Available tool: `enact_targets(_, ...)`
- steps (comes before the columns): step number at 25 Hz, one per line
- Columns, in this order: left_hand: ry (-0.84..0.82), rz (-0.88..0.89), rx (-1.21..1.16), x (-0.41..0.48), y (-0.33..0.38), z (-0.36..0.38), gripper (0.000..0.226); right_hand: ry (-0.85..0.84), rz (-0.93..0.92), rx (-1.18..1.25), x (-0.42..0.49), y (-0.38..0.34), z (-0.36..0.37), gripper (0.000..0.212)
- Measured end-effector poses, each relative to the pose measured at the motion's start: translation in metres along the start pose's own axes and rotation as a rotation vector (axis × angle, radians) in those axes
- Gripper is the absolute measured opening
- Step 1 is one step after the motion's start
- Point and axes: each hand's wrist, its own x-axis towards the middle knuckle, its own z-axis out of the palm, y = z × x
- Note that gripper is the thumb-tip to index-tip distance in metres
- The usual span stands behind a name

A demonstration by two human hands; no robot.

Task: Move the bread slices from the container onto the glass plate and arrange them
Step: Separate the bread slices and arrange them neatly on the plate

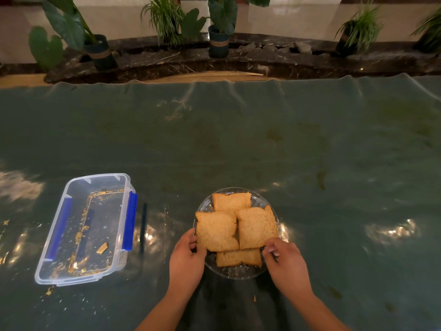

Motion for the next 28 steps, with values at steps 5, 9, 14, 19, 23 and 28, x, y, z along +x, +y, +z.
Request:
enact_targets(5, -0.023, -0.013, -0.003, -0.001, 0.000, -0.002, 0.038, -0.052, 0.039, 0.038, 0.002, 0.002, 0.005, 0.020)
enact_targets(9, 0.004, 0.050, 0.041, -0.004, -0.001, -0.005, 0.036, -0.009, 0.044, 0.007, 0.005, 0.001, 0.000, 0.017)
enact_targets(14, -0.076, 0.104, 0.211, -0.020, -0.007, 0.003, 0.039, 0.135, 0.095, -0.034, 0.019, 0.006, -0.012, 0.031)
enact_targets(19, -0.202, 0.066, 0.297, -0.028, -0.004, 0.020, 0.033, 0.038, 0.123, 0.016, 0.029, 0.004, -0.008, 0.031)
enact_targets(23, -0.209, 0.046, 0.319, -0.027, -0.005, 0.021, 0.033, 0.055, 0.099, -0.018, 0.027, 0.008, -0.008, 0.031)
enact_targets(28, -0.184, 0.301, 0.502, -0.009, 0.011, 0.019, 0.043, 0.005, -0.303, -0.264, 0.052, -0.015, -0.009, 0.056)
